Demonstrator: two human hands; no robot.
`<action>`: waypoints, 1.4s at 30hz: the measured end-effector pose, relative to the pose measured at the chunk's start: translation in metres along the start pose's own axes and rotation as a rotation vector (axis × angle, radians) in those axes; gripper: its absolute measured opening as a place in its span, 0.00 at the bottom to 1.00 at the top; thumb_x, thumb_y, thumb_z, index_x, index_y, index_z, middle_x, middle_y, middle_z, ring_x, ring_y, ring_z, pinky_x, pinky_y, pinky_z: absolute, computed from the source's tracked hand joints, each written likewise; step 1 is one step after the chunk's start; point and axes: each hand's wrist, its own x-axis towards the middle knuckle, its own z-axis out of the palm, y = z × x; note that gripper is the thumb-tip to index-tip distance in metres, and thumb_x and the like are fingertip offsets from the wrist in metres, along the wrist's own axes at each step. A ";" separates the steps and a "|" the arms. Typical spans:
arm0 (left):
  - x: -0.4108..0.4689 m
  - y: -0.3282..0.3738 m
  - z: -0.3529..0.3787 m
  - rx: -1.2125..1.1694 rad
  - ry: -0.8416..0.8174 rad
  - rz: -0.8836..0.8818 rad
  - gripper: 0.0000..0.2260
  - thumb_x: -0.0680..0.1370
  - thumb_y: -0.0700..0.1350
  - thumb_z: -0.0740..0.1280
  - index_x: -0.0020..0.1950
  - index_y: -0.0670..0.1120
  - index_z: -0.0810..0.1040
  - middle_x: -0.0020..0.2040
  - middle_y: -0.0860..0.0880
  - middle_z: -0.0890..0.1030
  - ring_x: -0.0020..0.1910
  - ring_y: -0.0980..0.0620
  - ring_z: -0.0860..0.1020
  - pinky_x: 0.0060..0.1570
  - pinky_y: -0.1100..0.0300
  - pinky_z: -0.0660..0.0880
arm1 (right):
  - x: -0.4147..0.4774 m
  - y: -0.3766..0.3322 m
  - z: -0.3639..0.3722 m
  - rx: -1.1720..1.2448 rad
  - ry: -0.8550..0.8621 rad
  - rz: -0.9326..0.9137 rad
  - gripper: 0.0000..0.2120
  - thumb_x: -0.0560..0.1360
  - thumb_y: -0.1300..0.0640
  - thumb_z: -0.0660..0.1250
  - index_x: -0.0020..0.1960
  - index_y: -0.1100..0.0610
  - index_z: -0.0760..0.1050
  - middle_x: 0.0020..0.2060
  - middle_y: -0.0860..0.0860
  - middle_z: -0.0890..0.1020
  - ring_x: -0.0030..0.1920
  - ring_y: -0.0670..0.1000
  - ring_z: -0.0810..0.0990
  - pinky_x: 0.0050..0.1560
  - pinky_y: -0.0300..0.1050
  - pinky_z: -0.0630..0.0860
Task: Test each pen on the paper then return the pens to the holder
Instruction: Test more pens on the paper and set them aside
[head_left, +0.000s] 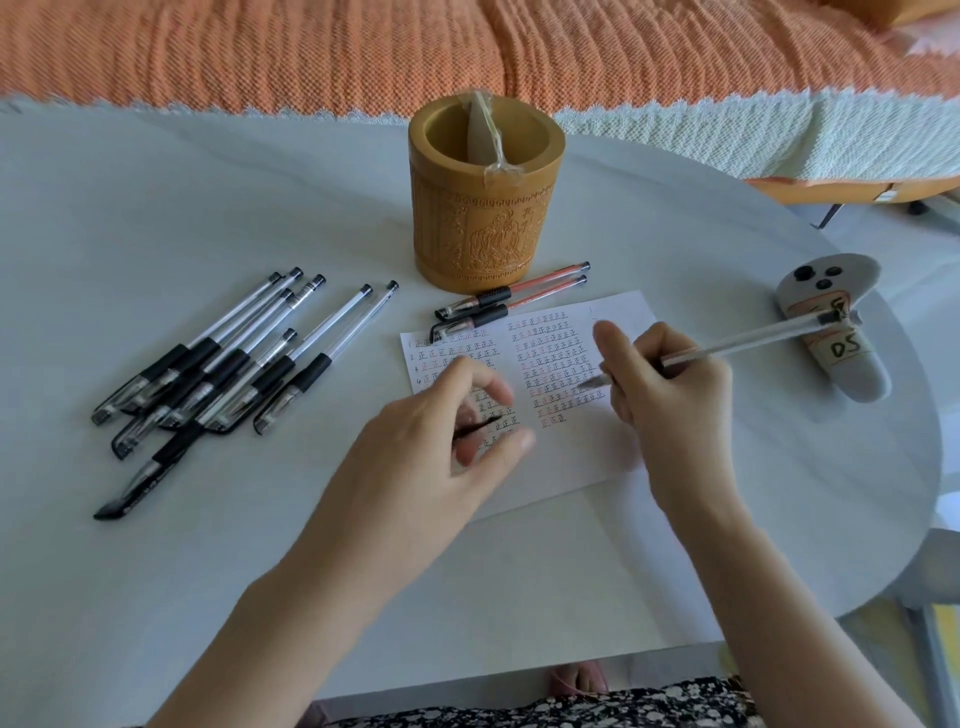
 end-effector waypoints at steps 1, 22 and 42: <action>0.000 0.002 -0.002 -0.110 -0.020 0.003 0.08 0.74 0.53 0.62 0.51 0.54 0.70 0.35 0.49 0.73 0.33 0.52 0.72 0.35 0.61 0.69 | 0.001 -0.003 -0.003 0.094 -0.072 0.036 0.20 0.70 0.54 0.73 0.29 0.58 0.65 0.23 0.51 0.64 0.24 0.48 0.61 0.26 0.36 0.61; 0.001 0.003 0.004 -0.326 -0.240 0.005 0.12 0.80 0.40 0.59 0.61 0.52 0.64 0.41 0.56 0.79 0.43 0.59 0.77 0.47 0.72 0.70 | -0.024 -0.025 0.013 0.116 -0.549 0.089 0.15 0.75 0.60 0.67 0.32 0.65 0.70 0.18 0.49 0.73 0.19 0.41 0.70 0.26 0.27 0.64; 0.006 -0.007 -0.002 -0.377 0.080 -0.052 0.04 0.72 0.41 0.70 0.39 0.46 0.77 0.30 0.48 0.80 0.23 0.53 0.74 0.23 0.61 0.72 | -0.014 -0.025 0.008 0.118 -0.507 0.047 0.07 0.65 0.55 0.71 0.39 0.59 0.79 0.24 0.45 0.77 0.25 0.42 0.72 0.28 0.29 0.65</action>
